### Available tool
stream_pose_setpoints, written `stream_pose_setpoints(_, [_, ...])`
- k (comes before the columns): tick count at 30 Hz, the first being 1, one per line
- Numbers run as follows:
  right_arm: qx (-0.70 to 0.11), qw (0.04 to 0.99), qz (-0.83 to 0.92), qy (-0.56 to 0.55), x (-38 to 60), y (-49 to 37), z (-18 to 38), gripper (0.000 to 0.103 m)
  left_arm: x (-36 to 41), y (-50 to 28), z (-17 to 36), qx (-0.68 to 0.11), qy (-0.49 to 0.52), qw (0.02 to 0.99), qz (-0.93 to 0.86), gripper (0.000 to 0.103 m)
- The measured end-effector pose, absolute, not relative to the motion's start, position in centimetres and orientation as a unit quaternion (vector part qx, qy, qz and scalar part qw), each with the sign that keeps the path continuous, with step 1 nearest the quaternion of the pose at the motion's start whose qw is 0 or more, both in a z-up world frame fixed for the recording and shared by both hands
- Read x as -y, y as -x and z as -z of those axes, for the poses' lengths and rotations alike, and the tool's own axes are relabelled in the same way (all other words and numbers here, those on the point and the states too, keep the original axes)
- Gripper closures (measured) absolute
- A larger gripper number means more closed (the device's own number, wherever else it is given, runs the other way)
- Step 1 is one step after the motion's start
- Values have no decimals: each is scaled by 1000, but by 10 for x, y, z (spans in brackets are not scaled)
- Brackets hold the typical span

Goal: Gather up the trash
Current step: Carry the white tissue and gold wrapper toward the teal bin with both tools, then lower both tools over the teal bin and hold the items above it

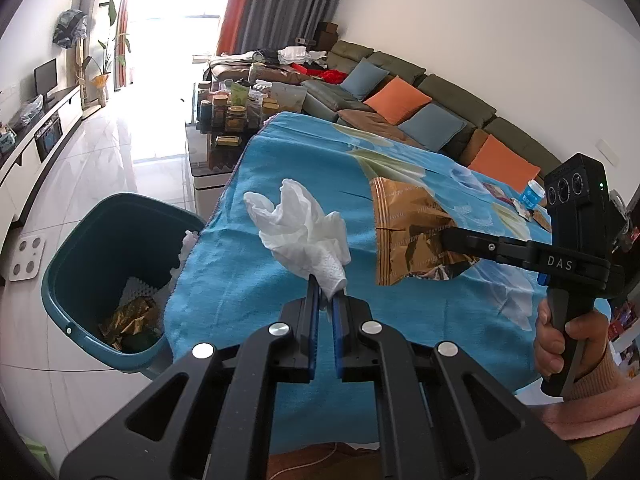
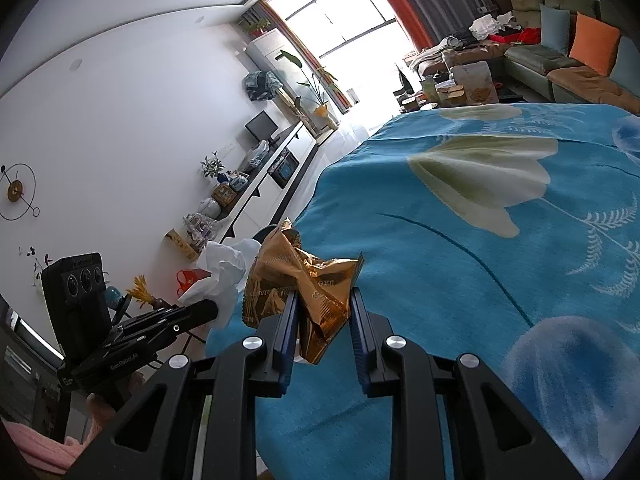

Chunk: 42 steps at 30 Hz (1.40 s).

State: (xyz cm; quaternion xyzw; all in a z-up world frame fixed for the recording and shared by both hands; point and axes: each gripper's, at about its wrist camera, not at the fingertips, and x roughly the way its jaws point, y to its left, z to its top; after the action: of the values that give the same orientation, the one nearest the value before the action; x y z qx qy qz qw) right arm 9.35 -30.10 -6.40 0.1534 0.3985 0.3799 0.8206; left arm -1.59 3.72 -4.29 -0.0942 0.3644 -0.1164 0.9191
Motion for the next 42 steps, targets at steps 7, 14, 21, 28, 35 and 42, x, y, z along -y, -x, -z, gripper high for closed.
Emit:
stream_pose_setpoints(7, [-401,817,-386,-150,293,-94,65,80,-42,18,42,-364,95,920,112,97])
stream_pose_setpoints(14, [-404,815,-388,-148,289,-95,67,80,-45,19,41,-364,94,921,107,97])
stream_pose_setpoints(21, [-404,814,-389,-148,287,-96,65,80,-47,18,40,-364,94,921,103,97])
stream_pose_setpoints(28, [-405,814,-391,-144,283,-95,64,80,-50,16,42,-365,96,921,99,97])
stream_pose_setpoints(35, [-406,811,-396,-140,276,-98,61,80,-56,16,44,-365,95,922,91,97])
stream_pose_setpoints(42, [-409,807,-407,-128,259,-103,60,80,-70,13,44,-362,96,924,71,97])
